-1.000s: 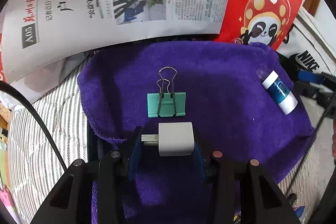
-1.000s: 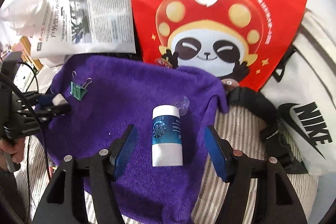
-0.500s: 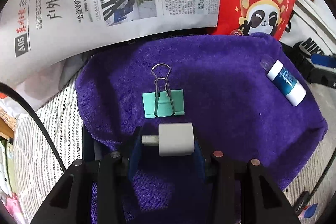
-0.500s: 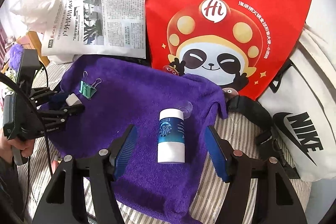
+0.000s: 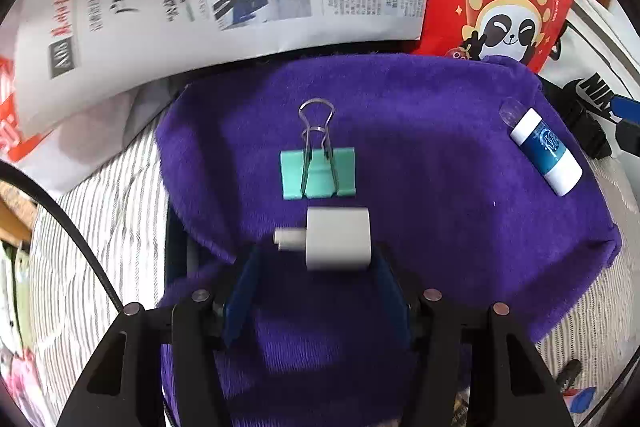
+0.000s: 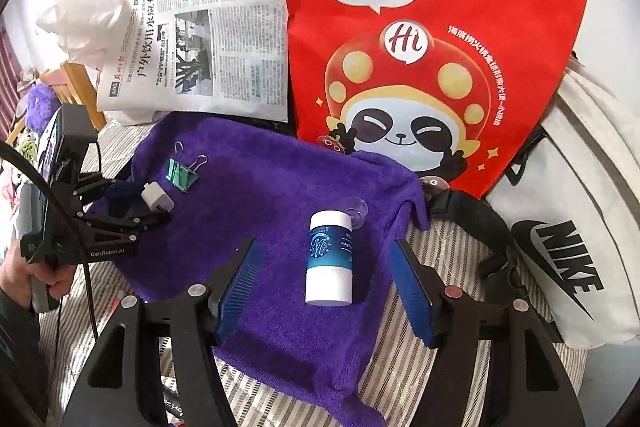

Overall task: Organize rigid objects
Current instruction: 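Lower the charger onto the towel beside the clip and open the left tool, then move the left tool to the pink tube and close on it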

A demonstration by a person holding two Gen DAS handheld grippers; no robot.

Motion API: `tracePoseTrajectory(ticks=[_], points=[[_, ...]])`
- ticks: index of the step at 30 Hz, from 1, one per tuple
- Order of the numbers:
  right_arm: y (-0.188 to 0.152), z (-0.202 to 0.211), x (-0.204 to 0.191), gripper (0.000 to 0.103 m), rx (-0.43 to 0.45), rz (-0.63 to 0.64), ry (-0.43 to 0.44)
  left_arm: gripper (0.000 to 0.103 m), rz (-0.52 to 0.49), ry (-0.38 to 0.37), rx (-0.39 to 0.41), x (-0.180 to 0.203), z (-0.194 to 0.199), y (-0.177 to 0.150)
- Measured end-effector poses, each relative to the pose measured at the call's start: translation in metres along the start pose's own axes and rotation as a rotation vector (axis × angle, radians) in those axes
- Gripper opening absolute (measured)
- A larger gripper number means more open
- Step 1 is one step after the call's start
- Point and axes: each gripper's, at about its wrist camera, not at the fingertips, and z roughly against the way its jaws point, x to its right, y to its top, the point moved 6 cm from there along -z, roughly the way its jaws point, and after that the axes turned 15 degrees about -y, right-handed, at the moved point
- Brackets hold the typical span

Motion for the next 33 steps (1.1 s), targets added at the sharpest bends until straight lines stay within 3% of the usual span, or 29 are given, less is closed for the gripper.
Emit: tracePoseTrajectory(ticks=[5,11,17,24,28,33], points=[[-0.001,0.008,-0.001,0.068,-0.011,0.004,-0.001,0.058,-0.073,0.054,0.023,0.024,0.046,-0.023],[0.001,0.026,-0.008,0.068,0.013,0.008,0.014,0.060,-0.024,-0.016,0.009,0.045,0.062,-0.088],[-0.009,0.055,-0.014,0.068,0.044,0.007,-0.008,0.060,0.073,-0.100,-0.001,0.049,0.057,-0.117],[-0.071,0.080,-0.008,0.071,0.030,-0.106,0.002,0.061,0.040,-0.075,-0.003,0.064,0.053,-0.120],[-0.112,0.095,-0.009,0.071,0.024,-0.202,0.071,0.063,0.029,-0.039,-0.025,0.060,0.054,-0.126],[-0.147,0.107,-0.015,0.071,0.021,-0.235,0.026,0.062,0.023,-0.028,-0.007,0.047,0.063,-0.138]])
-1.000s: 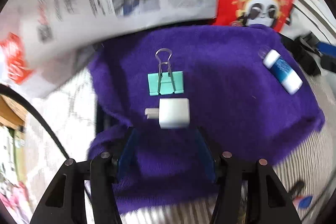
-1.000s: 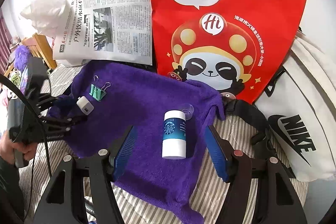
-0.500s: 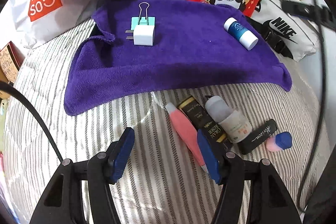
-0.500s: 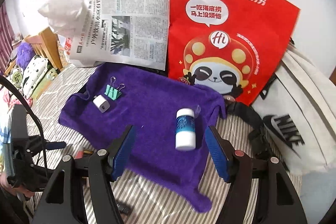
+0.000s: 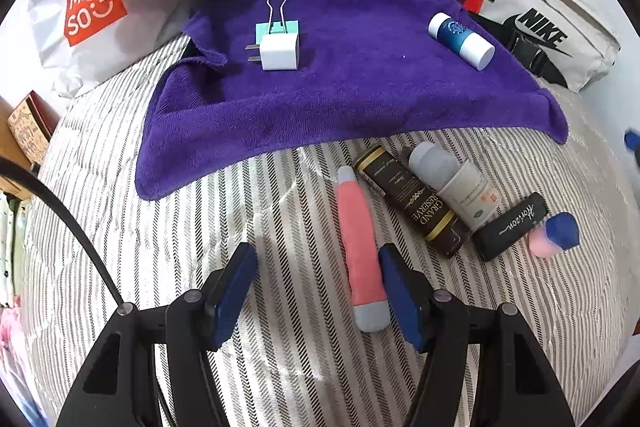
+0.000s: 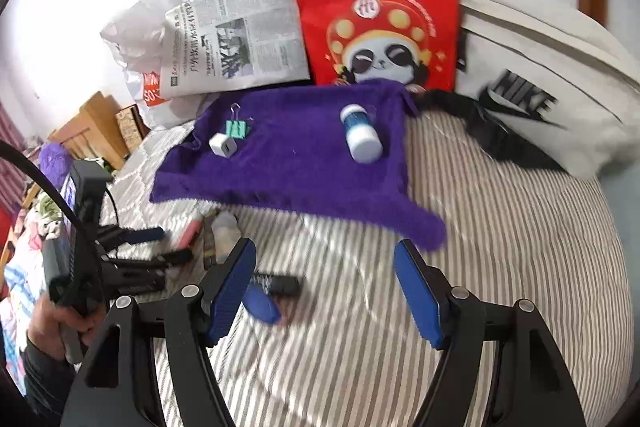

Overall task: Organize rigid objects
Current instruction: 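Move the left tool to the pink tube and close on it, then close the right tool on the blue-capped pink item while the left tool holds the tube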

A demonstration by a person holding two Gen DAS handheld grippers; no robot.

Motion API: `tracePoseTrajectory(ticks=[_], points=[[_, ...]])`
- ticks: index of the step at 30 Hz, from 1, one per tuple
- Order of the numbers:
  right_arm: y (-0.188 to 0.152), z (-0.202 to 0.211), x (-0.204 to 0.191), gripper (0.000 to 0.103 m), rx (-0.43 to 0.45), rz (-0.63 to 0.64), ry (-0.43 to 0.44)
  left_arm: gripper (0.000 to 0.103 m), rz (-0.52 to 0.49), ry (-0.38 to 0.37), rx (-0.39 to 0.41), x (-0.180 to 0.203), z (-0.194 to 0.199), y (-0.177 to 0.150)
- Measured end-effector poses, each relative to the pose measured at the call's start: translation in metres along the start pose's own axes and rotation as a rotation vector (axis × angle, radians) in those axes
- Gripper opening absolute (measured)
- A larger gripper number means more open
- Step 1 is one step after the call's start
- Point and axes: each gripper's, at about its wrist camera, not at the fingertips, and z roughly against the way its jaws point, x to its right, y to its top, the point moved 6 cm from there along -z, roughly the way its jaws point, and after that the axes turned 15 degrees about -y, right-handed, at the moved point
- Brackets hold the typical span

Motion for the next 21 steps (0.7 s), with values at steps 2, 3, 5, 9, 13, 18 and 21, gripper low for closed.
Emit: tracePoseTrajectory(ticks=[2,3,5,9,13,18,21], points=[[-0.008,0.001,-0.005,0.071,-0.004,0.019,-0.010,0.062,-0.020,0.001,0.004,0.002,-0.002,0.003],[-0.010,0.001,-0.008,0.071,-0.004,0.032,-0.012,0.062,-0.031,-0.004,0.009,0.005,-0.003,0.004],[-0.013,0.000,-0.011,0.071,-0.008,0.044,-0.002,0.055,-0.056,-0.012,0.020,0.012,-0.005,0.006],[-0.023,-0.007,-0.013,0.071,-0.027,0.050,0.014,0.018,-0.095,-0.025,0.025,0.025,-0.003,0.002],[-0.034,-0.021,-0.020,0.071,-0.056,0.065,0.038,0.017,-0.076,-0.037,0.034,0.024,-0.005,0.004],[-0.050,-0.031,-0.041,0.071,-0.075,0.138,0.051,0.017,-0.044,-0.032,0.058,0.011,-0.006,0.011],[-0.057,-0.039,-0.050,0.071,-0.088,0.166,0.055,0.017,-0.056,-0.019,0.062,0.013,-0.008,0.011]])
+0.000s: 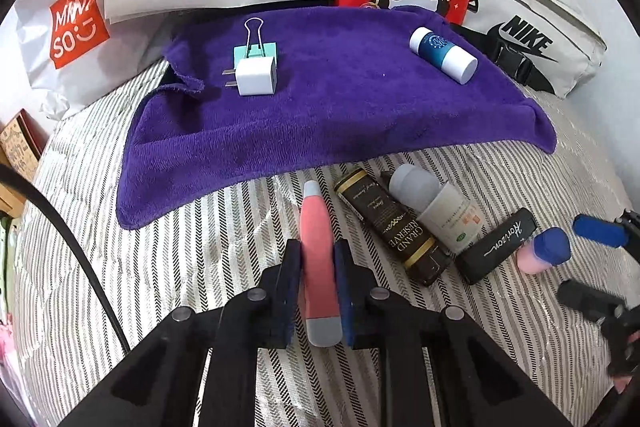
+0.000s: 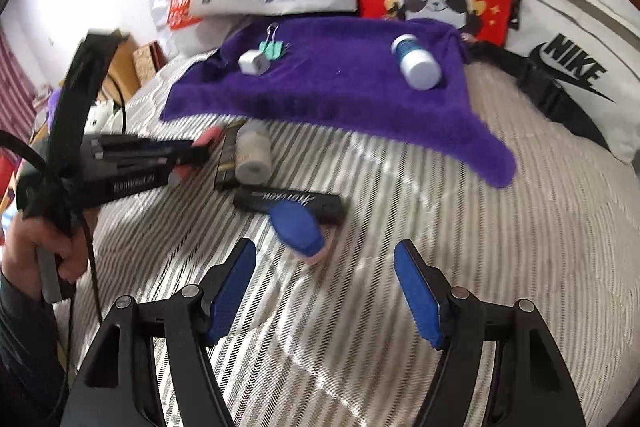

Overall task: Organize rigid objects
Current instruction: 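Close the right tool on the blue-capped pink item while the left tool holds the tube, then carry the pink tube and blue-capped item over the purple towel with both tools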

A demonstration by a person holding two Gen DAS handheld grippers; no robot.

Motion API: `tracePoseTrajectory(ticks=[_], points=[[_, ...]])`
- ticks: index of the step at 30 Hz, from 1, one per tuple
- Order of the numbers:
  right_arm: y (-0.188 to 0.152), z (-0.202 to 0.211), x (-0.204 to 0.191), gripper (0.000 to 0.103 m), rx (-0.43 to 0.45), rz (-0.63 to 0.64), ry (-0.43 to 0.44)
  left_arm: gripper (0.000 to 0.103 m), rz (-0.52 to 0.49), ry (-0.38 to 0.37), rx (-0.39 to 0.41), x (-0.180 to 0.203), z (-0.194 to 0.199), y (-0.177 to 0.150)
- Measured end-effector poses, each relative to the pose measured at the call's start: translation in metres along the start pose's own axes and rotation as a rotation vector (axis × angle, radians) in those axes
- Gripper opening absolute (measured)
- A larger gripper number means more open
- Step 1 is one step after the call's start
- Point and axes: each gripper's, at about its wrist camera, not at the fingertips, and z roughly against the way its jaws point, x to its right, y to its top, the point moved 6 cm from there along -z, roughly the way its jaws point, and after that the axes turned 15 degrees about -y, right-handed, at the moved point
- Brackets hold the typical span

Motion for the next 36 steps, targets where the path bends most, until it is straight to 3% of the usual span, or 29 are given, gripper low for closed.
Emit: tracePoseTrajectory(ticks=[5,7,9,10,22,36], points=[[0.002,-0.012,-0.013,0.049,0.010,0.039,0.009,0.017,0.000,-0.006,-0.001,-0.001,0.000,0.000],[0.005,-0.017,-0.017,0.045,0.020,0.041,-0.004,0.017,0.002,-0.004,-0.004,0.000,0.000,0.000],[0.007,-0.018,-0.019,0.030,0.031,0.041,-0.018,0.017,-0.001,0.000,-0.004,0.000,0.000,0.000],[0.007,-0.017,-0.020,0.028,0.024,0.050,-0.017,0.017,-0.002,-0.003,-0.002,0.000,0.000,0.000],[0.005,-0.016,-0.022,0.025,0.030,0.051,-0.007,0.017,0.015,-0.024,0.008,-0.002,0.001,0.000],[0.020,0.012,0.014,0.025,0.062,0.013,-0.019,0.017,0.073,-0.089,0.032,-0.014,0.017,-0.007]])
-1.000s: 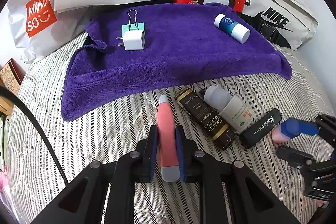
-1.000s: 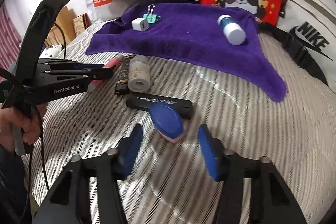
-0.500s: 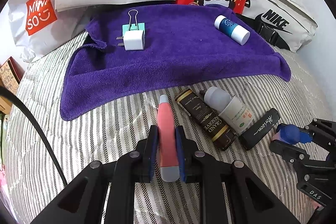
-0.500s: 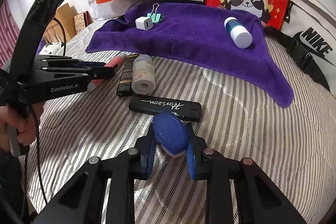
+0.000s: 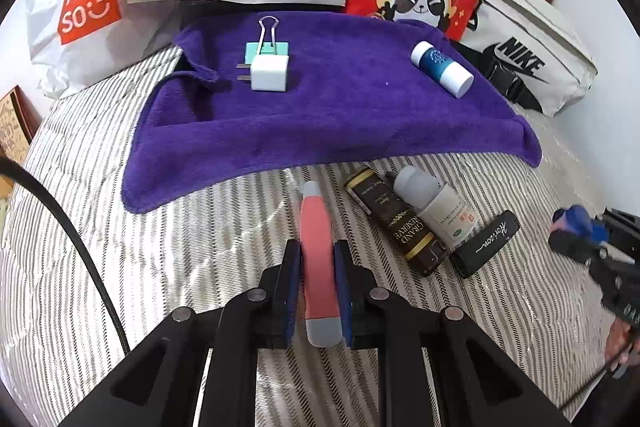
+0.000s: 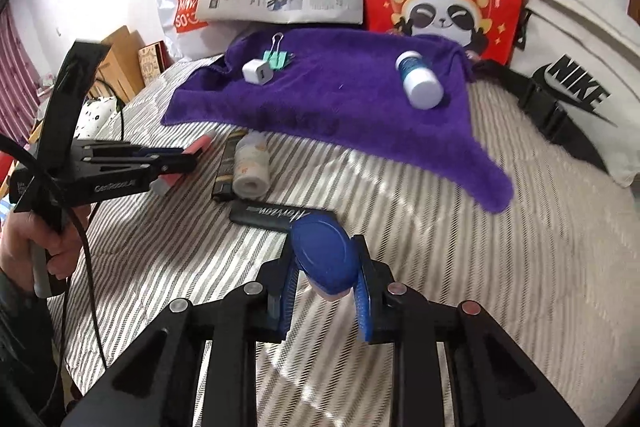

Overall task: Organize rigid objects
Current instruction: 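Carry the pink tube and blue-capped item over the purple towel with both tools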

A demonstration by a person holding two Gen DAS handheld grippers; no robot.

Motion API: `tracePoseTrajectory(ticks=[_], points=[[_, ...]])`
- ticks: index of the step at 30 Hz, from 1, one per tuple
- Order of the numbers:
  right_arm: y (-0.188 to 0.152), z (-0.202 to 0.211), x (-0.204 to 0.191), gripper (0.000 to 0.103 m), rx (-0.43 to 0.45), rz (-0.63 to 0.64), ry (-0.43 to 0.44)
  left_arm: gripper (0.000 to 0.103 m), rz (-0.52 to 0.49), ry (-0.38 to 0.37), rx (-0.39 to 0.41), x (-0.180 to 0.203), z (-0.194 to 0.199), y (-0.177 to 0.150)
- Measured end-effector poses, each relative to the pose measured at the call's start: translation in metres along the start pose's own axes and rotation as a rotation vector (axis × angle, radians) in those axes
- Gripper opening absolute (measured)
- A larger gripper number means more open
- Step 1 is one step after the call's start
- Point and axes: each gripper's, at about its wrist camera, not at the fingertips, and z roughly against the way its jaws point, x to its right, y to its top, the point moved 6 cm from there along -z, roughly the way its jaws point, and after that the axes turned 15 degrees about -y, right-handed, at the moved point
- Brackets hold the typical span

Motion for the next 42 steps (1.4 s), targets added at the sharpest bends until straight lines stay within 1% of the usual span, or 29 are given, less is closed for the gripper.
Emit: tracePoseTrajectory(ticks=[4,8,13,17,20,23,28,33,38,40,42], points=[[0.014,0.006,0.011,0.025,0.021,-0.005,-0.018,0.017,0.001,0.002,0.005,-0.003,0.007,0.005],[0.027,0.010,0.021,0.025,0.037,-0.021,-0.006,0.016,-0.001,0.014,0.010,-0.004,0.013,0.011],[0.054,0.012,0.029,0.025,0.051,0.005,-0.020,0.016,-0.006,0.002,0.029,-0.004,0.024,0.024],[0.083,0.009,0.035,0.025,0.057,0.033,-0.021,0.016,-0.032,0.017,0.045,-0.004,0.032,0.044],[0.105,0.006,0.040,0.025,0.068,0.037,-0.019,0.016,-0.033,0.004,0.049,-0.007,0.034,0.060],[0.127,0.001,0.041,0.025,0.075,0.034,-0.003,0.016,-0.049,0.012,0.052,-0.009,0.033,0.078],[0.157,-0.020,0.041,0.025,0.075,0.028,0.014,0.016,-0.080,0.014,0.046,-0.010,0.023,0.106],[0.172,-0.045,0.041,0.025,0.053,0.006,0.031,0.016,-0.097,0.001,0.041,-0.010,0.008,0.126],[0.190,-0.067,0.042,0.025,0.043,-0.007,0.020,0.016,-0.091,-0.009,0.033,-0.015,-0.014,0.145],[0.193,-0.073,0.043,0.025,0.045,-0.022,0.020,0.016,-0.087,-0.018,0.034,-0.017,-0.021,0.151],[0.193,-0.082,0.043,0.025,0.029,-0.021,0.015,0.016,-0.088,-0.027,0.034,-0.017,-0.027,0.155]])
